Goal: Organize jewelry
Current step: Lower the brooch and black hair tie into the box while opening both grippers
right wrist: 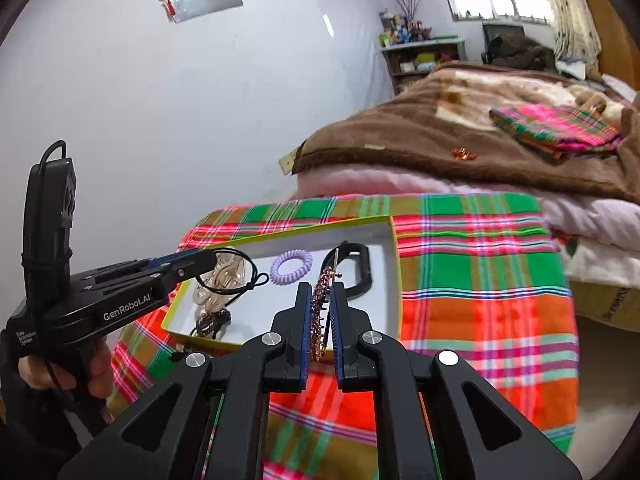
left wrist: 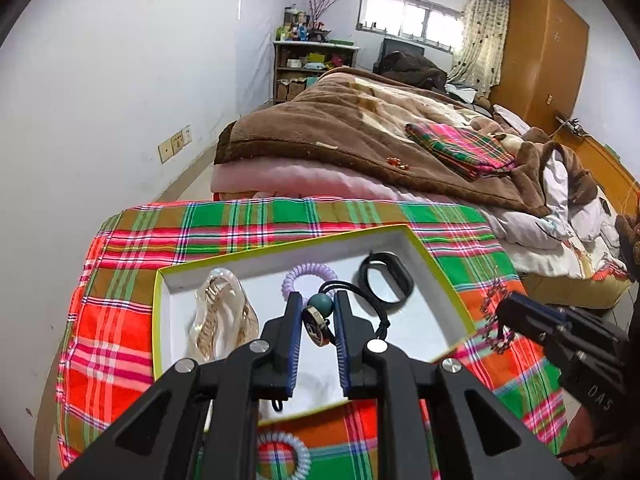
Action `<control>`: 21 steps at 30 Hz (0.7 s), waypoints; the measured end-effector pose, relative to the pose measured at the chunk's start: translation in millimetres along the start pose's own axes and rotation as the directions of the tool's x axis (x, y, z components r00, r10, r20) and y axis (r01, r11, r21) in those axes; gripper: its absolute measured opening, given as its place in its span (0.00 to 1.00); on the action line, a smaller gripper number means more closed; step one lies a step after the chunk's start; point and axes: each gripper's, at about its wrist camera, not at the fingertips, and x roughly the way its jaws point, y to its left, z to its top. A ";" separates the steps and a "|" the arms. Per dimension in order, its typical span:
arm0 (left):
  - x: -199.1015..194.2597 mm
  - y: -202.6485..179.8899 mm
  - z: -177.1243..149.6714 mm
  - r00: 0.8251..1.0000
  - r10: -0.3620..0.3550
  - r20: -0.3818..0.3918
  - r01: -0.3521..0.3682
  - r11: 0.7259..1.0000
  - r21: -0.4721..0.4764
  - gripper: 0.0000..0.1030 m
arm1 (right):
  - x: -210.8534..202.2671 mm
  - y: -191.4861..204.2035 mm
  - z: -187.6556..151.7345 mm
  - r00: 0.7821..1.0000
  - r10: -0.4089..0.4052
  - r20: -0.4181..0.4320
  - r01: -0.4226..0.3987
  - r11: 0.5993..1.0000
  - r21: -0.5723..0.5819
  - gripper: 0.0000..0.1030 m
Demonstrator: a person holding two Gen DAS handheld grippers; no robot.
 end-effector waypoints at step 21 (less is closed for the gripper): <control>68.7 -1.9 -17.5 0.989 -0.023 -0.144 0.026 0.999 0.019 0.16 | 73.7 -17.9 -9.3 0.987 -0.018 -0.158 0.022 0.999 0.024 0.09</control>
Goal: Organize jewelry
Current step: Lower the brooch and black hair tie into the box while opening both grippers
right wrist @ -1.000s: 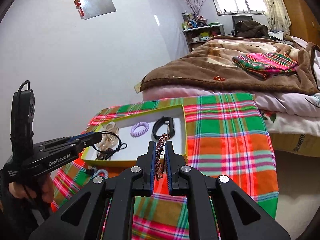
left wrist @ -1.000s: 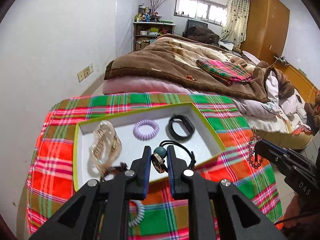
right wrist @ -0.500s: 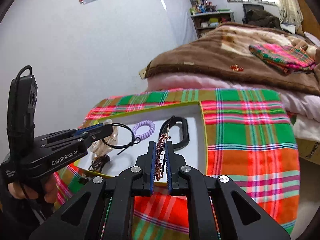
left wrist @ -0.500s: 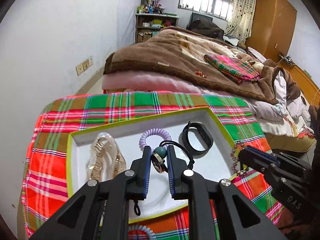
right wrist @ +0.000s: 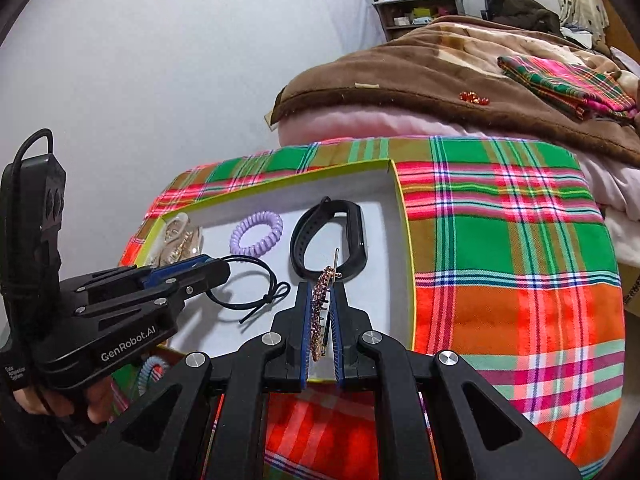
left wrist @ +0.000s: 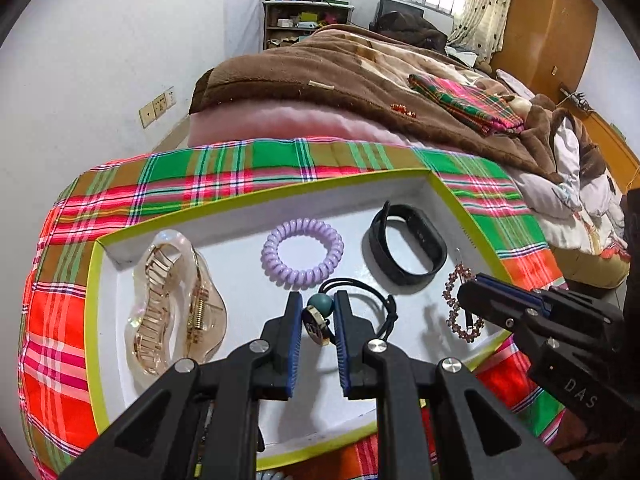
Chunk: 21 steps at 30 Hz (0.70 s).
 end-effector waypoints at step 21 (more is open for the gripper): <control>10.6 5.7 -8.1 0.999 0.005 -0.038 -0.006 1.000 -0.031 0.16 | 7.6 -0.5 -2.5 0.997 -0.072 -0.011 0.071 0.997 -0.024 0.09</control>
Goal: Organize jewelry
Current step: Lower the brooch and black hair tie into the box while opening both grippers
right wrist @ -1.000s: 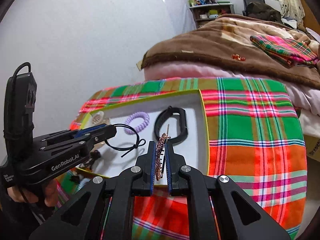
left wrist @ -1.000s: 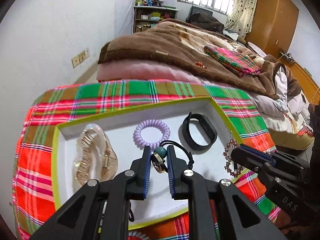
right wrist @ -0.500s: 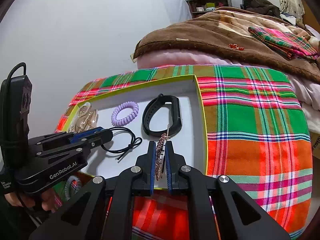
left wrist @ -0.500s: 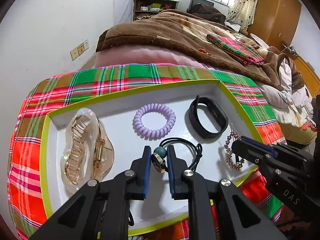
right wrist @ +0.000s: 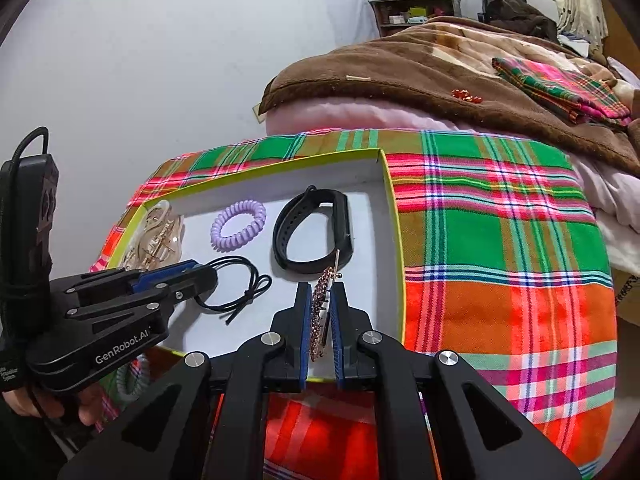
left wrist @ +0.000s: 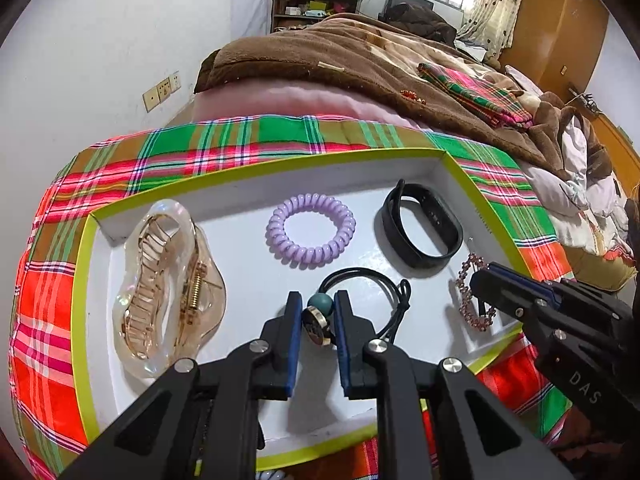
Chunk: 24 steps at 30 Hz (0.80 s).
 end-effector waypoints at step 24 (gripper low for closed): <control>-0.5 -3.3 -1.2 1.000 -0.001 -0.001 0.001 1.000 -0.003 0.31 | -2.8 -1.4 -1.3 1.000 -0.021 0.022 0.021 1.000 -0.001 0.14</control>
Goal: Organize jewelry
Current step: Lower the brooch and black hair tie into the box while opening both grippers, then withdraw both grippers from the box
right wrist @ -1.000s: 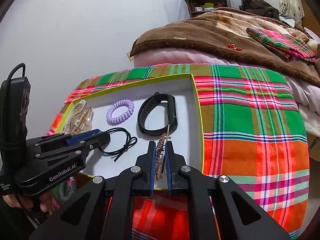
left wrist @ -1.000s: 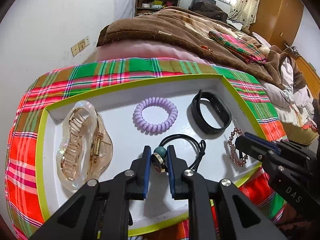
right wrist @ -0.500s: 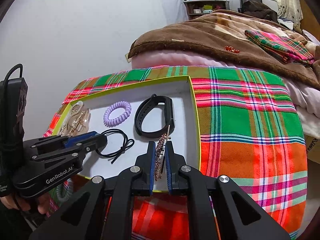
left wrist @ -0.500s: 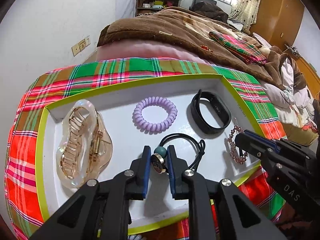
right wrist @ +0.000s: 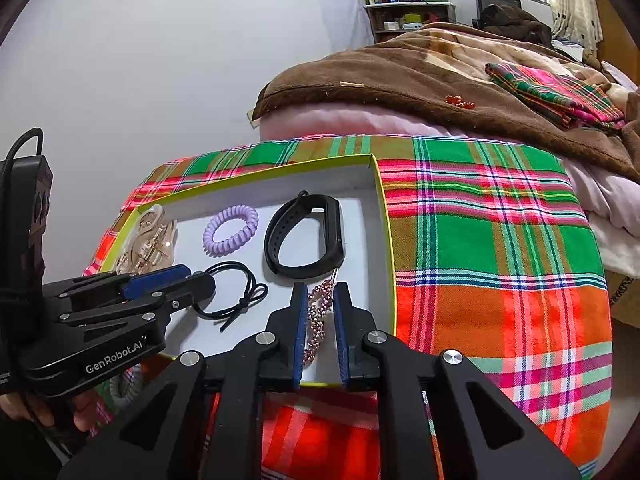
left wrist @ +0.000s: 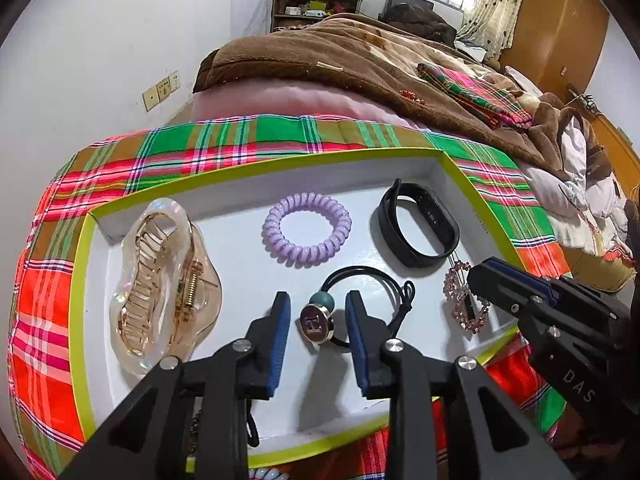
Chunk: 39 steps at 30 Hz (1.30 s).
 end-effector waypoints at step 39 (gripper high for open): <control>-115.7 32.7 -61.9 0.977 0.025 0.213 -0.008 0.997 -0.079 0.54 | -74.5 61.4 -38.6 0.990 0.080 0.117 -0.074 0.996 -0.053 0.33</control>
